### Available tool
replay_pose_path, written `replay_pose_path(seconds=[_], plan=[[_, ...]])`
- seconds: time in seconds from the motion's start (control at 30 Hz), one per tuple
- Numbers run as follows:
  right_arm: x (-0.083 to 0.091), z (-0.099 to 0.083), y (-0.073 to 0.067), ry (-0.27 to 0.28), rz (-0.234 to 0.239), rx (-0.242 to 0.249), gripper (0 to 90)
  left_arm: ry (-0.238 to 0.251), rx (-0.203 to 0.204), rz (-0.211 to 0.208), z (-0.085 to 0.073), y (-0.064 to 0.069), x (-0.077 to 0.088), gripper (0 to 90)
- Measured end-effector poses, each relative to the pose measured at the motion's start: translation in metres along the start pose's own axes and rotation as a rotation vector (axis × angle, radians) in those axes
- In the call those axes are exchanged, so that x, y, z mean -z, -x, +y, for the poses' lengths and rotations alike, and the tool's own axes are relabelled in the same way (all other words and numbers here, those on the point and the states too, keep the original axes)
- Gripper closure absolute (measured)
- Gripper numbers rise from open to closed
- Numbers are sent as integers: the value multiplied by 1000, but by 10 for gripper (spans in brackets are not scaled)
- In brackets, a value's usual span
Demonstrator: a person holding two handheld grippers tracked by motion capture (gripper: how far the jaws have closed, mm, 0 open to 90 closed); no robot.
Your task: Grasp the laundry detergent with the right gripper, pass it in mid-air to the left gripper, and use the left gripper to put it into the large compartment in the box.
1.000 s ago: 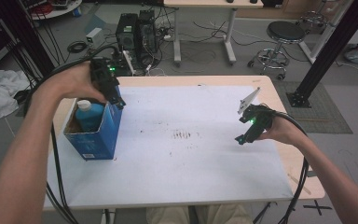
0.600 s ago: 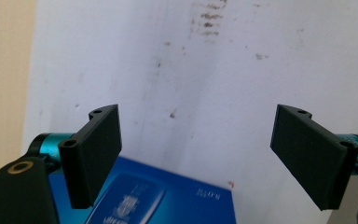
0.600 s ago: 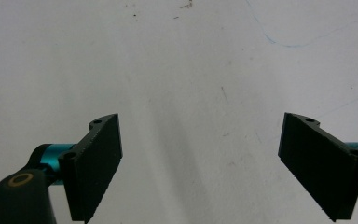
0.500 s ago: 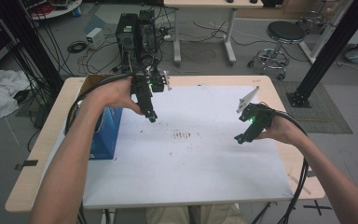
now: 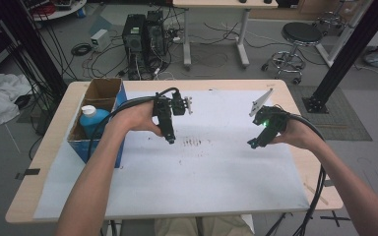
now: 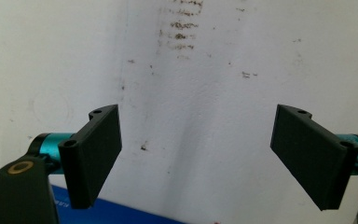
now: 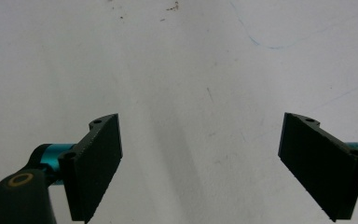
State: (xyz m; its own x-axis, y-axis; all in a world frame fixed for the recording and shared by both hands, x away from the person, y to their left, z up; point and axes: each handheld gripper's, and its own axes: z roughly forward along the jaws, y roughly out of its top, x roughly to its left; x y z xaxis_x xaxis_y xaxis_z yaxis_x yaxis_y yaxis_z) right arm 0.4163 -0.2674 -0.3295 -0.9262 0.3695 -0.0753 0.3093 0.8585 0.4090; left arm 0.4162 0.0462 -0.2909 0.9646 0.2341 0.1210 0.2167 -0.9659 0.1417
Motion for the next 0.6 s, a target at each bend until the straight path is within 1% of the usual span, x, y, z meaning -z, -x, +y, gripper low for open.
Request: replay_pose_path(seconds=[0.13, 0.27, 0.6], plan=[[0, 0, 0, -1, -1, -3, 127, -3, 9, -4, 0, 0, -6, 164], [-1, 0, 0, -4, -5, -3, 127, -4, 5, -6, 0, 1, -10, 165], [-1, 1, -2, -13, -11, 3, 127, -12, 3, -3, 0, 3, -10, 164]])
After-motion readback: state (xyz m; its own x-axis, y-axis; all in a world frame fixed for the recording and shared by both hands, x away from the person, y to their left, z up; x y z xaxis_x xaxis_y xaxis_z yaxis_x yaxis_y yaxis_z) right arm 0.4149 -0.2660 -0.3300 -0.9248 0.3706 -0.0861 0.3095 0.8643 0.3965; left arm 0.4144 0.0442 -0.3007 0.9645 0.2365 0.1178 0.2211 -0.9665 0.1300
